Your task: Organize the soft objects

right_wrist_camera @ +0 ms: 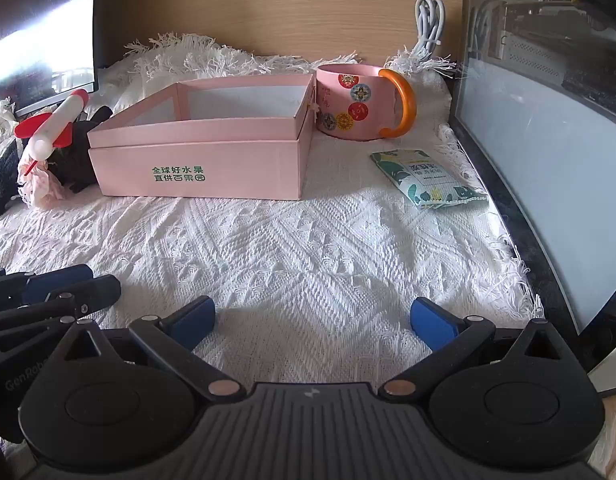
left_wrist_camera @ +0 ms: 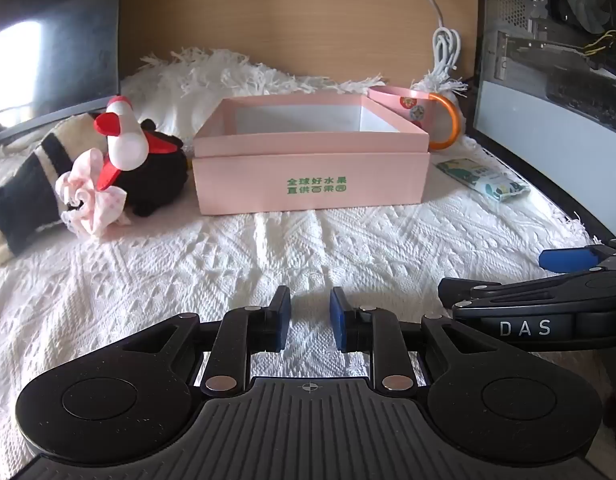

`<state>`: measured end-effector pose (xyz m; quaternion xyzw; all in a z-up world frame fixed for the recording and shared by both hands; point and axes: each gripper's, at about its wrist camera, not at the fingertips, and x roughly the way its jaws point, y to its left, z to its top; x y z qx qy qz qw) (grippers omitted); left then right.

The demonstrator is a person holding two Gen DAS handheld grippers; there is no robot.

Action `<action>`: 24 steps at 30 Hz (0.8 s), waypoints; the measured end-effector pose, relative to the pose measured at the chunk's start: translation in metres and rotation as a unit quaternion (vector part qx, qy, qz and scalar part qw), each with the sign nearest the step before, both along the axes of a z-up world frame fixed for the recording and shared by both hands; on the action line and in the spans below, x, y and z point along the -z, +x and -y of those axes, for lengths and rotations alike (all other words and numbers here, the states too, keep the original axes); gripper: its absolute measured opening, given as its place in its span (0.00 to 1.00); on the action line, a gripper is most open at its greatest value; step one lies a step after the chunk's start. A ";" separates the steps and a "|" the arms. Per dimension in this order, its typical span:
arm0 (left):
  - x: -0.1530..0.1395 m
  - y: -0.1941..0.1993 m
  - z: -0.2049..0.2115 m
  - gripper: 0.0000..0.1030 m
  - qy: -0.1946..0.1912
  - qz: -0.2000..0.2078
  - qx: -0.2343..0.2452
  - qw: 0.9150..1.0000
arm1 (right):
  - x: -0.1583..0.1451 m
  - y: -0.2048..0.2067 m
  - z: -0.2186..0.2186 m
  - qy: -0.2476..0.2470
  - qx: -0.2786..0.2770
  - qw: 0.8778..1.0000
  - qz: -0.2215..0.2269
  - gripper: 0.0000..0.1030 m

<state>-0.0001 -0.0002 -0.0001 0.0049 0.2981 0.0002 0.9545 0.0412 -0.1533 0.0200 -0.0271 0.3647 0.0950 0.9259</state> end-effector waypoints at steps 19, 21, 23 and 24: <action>0.000 0.000 -0.001 0.24 -0.006 0.000 0.000 1.000 | 0.000 0.000 0.000 0.000 0.000 1.000 0.000 1.00; 0.000 0.000 0.000 0.24 -0.006 0.000 0.000 1.000 | 0.000 0.000 0.000 0.000 0.000 1.000 0.000 1.00; 0.000 0.000 0.000 0.24 -0.006 0.000 0.000 1.000 | 0.000 0.000 0.000 0.000 0.000 1.000 0.000 1.00; 0.000 0.000 0.000 0.24 -0.006 0.000 0.000 1.000 | 0.000 0.000 0.000 0.000 0.000 1.000 0.000 1.00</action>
